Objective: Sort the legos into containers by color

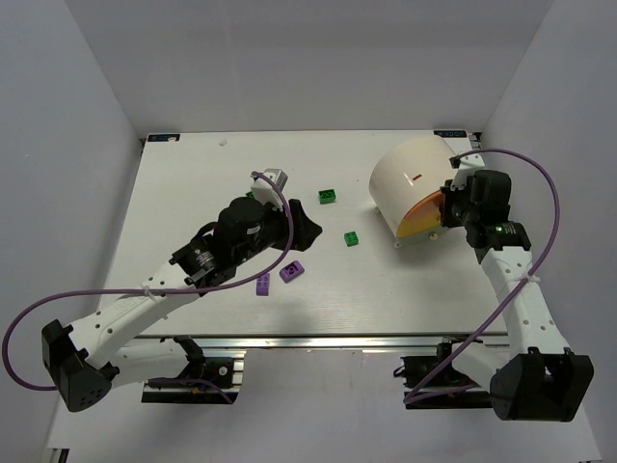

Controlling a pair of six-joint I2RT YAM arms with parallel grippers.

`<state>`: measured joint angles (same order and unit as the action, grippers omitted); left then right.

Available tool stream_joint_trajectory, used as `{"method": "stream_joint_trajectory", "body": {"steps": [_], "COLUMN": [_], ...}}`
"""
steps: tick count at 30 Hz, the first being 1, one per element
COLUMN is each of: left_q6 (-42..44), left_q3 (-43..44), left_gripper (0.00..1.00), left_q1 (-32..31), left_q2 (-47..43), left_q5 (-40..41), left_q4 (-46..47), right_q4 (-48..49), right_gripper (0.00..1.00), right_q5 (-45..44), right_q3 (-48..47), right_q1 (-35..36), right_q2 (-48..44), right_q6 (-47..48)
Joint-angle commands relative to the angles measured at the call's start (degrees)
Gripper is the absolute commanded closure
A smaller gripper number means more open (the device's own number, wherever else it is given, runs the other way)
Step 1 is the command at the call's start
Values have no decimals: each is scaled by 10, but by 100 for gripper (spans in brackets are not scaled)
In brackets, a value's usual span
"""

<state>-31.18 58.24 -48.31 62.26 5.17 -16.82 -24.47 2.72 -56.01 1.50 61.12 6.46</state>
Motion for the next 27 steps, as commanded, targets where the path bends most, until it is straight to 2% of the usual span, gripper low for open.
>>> {"method": "stream_joint_trajectory", "body": {"steps": [1, 7, 12, 14, 15, 17, 18, 20, 23, 27], "left_q6": [-5, -10, -10, -10, -10, -12, -13, -14, -12, -2], "left_q3": [6, 5, 8, 5, 2, -1, -2, -2, 9, 25], "left_gripper": [27, 27, 26, 24, 23, 21, 21, 20, 20, 19], "left_q1": [3, 3, 3, 3, 3, 3, 3, 3, 3, 3], "left_q2": [-7, -6, -5, -6, -6, -6, -4, 7, 24, 37], "left_q5": [4, 6, 12, 17, 18, 19, 18, 15, 7, 5], "left_q4": [-7, -8, -15, -14, -12, -5, -1, 3, 3, -4], "right_q4": [81, 100, 20, -20, -33, -67, -76, -83, -80, -75], "right_gripper": [100, 100, 100, 100, 90, 51, 45, 36, 30, 27], "right_q5": [25, 41, 95, 104, 104, 108, 107, 117, 158, 207], "right_q3": [9, 15, 3, 11, 18, 27, 34, 42, 54, 73], "right_q1": [-3, -4, -2, -4, -4, -7, -8, -9, -33, -56], "right_q2": [13, 17, -3, -43, -50, -64, -66, -70, -72, -59], "right_q6": [7, 15, 52, 81, 81, 76, 66, 38, 9, -31]}}
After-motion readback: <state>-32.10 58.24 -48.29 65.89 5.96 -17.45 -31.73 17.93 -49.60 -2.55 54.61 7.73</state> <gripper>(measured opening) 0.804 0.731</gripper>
